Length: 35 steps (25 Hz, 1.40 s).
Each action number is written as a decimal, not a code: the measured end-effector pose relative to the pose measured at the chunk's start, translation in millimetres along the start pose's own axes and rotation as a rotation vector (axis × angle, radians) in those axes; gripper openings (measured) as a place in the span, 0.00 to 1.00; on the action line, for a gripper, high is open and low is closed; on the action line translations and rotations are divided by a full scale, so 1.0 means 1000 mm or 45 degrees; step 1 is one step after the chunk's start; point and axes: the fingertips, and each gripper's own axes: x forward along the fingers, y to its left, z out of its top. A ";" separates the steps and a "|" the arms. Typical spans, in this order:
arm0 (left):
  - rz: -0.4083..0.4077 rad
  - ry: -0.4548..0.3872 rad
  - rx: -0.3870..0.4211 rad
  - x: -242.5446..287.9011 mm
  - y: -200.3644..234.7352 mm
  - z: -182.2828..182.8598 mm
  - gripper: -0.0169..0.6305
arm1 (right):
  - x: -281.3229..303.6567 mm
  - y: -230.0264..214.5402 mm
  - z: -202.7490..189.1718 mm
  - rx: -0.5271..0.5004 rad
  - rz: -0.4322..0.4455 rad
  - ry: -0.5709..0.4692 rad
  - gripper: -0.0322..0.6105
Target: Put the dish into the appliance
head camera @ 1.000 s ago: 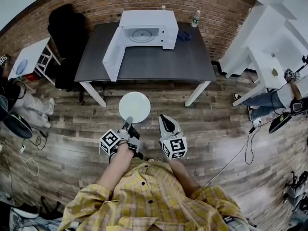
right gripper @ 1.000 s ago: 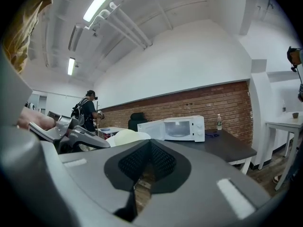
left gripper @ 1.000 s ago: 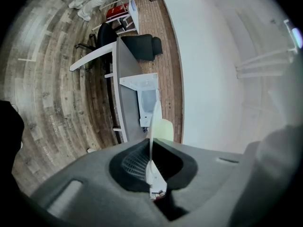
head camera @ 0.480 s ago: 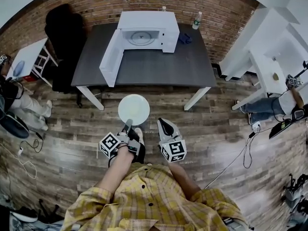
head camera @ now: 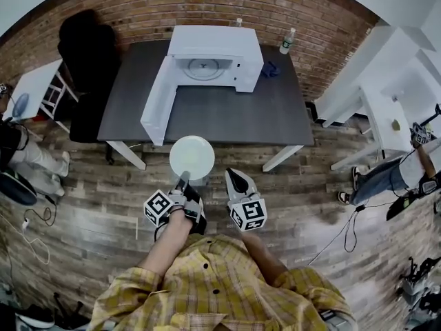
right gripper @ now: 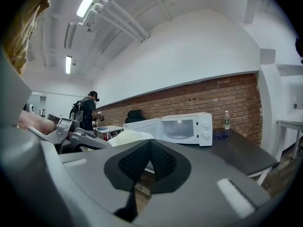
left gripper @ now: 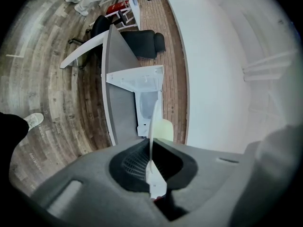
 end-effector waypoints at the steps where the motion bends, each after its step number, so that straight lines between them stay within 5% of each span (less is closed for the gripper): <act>1: 0.000 -0.002 -0.002 0.007 -0.003 0.005 0.04 | 0.008 -0.003 0.004 0.001 0.002 0.001 0.05; 16: 0.017 0.054 -0.021 0.113 -0.027 0.070 0.04 | 0.119 -0.059 0.038 0.025 -0.053 0.009 0.05; 35: 0.023 0.160 -0.008 0.199 -0.034 0.092 0.04 | 0.186 -0.104 0.047 0.037 -0.127 0.016 0.05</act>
